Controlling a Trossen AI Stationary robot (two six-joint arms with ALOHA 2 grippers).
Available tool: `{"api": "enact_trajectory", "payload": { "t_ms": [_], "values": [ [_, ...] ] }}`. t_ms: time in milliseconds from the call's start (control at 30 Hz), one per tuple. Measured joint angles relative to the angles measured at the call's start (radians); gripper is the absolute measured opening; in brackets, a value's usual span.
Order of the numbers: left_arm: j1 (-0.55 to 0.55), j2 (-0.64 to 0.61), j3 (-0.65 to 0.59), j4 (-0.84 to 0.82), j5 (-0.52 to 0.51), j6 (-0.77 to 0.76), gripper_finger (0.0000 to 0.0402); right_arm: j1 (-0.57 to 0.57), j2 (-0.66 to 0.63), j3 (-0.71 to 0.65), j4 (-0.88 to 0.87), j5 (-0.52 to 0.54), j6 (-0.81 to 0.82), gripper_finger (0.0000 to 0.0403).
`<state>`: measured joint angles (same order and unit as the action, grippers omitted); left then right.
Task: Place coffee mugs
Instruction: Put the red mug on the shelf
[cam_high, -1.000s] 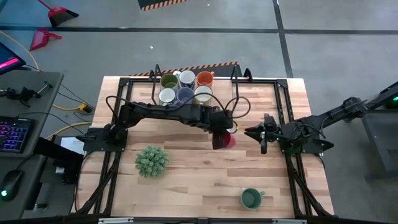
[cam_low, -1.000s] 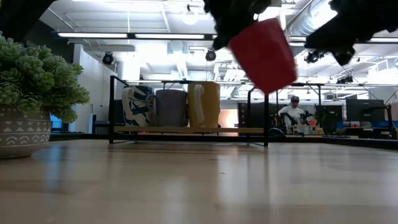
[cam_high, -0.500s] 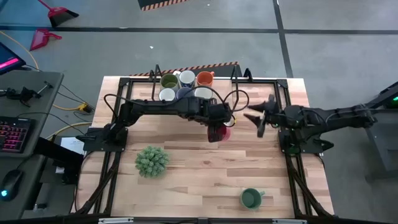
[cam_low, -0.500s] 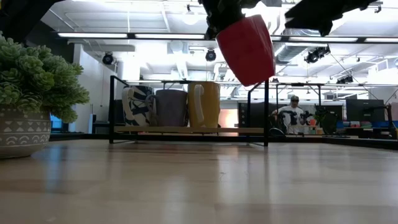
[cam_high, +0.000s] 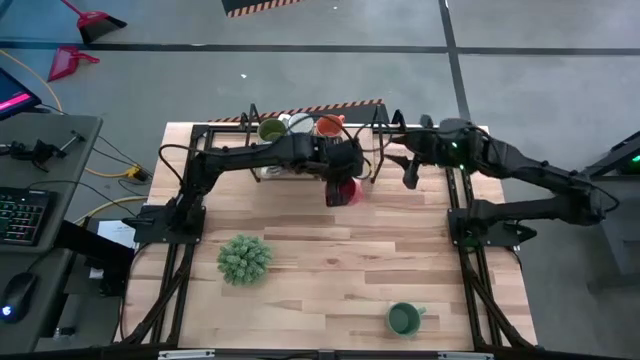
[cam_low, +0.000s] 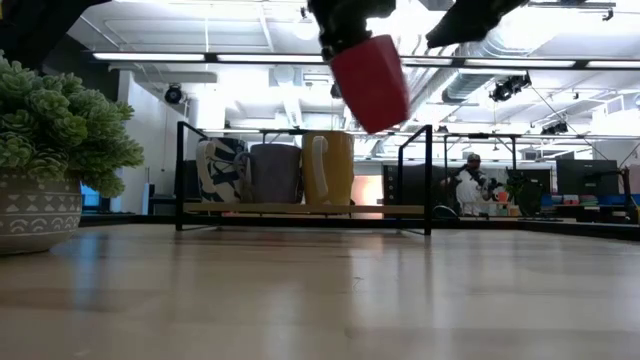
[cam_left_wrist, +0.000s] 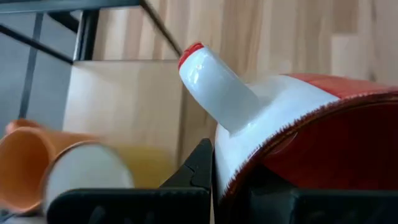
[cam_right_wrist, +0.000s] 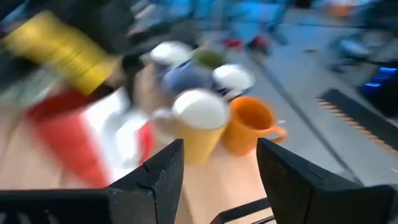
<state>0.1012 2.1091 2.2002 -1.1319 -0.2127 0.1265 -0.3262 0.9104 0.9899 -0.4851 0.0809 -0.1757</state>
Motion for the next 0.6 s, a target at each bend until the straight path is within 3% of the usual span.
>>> {"api": "enact_trajectory", "payload": {
  "t_ms": [133, 267, 600],
  "values": [
    [0.026, -0.017, 0.0, -0.026, -0.002, 0.048, 0.0005, -0.088, 0.068, 0.032, -0.109, -0.223, -0.122, 0.0184],
    [0.03, -0.026, 0.0, -0.025, -0.004, 0.075, 0.0005, -0.147, 0.12, 0.033, -0.11, -0.394, -0.192, 0.0184],
    [-0.001, -0.03, 0.0, -0.021, -0.015, 0.18, 0.0005, -0.217, 0.181, 0.033, -0.045, -0.645, -0.27, 0.0184]
  ]
}}
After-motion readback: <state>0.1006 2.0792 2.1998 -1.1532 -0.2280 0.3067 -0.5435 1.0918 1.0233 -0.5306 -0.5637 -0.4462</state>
